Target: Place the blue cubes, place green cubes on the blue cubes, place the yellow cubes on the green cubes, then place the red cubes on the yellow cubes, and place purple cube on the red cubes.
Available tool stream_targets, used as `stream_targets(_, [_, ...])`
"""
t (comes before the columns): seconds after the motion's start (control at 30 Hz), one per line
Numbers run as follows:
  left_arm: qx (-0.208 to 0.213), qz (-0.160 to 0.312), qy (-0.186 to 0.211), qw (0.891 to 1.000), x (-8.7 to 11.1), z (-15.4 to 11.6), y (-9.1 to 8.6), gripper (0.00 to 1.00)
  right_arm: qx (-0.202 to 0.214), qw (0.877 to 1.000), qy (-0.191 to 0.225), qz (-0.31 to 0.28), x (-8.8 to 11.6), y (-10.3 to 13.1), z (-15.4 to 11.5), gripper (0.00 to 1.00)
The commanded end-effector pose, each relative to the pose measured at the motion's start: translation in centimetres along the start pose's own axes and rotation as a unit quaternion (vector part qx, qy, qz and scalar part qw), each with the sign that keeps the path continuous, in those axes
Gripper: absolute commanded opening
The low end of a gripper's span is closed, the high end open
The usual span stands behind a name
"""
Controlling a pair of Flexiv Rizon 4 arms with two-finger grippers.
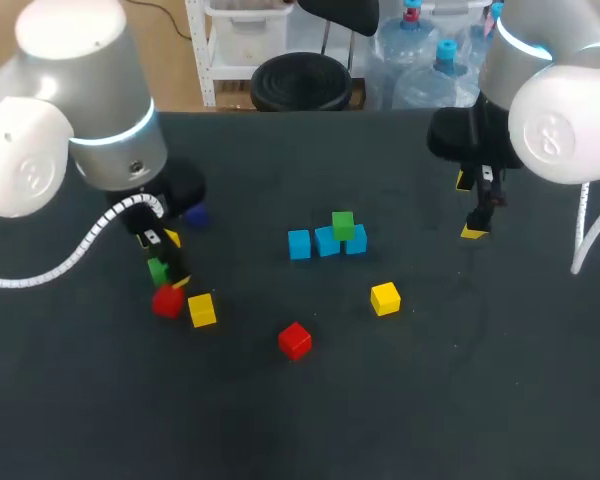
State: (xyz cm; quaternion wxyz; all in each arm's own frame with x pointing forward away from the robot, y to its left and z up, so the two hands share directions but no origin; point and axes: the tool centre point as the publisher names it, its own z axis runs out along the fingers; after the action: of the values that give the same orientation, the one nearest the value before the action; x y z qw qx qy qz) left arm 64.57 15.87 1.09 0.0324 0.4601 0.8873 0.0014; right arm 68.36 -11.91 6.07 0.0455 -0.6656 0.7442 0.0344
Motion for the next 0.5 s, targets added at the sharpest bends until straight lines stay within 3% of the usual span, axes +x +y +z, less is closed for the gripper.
stream_targets(0.03, [-0.005, 0.004, -0.001, 1.0, 0.01, -0.2, -0.33, 1.0, 0.001, 1.0, -0.001, 0.0, 0.07, 0.04, 0.0, 1.0])
stream_targets(0.5, [-0.018, -0.005, -0.005, 1.0, 0.25, -0.75, 0.22, 1.0, 0.001, 1.0, -0.001, 0.0, 0.07, 0.04, 0.0, 1.0])
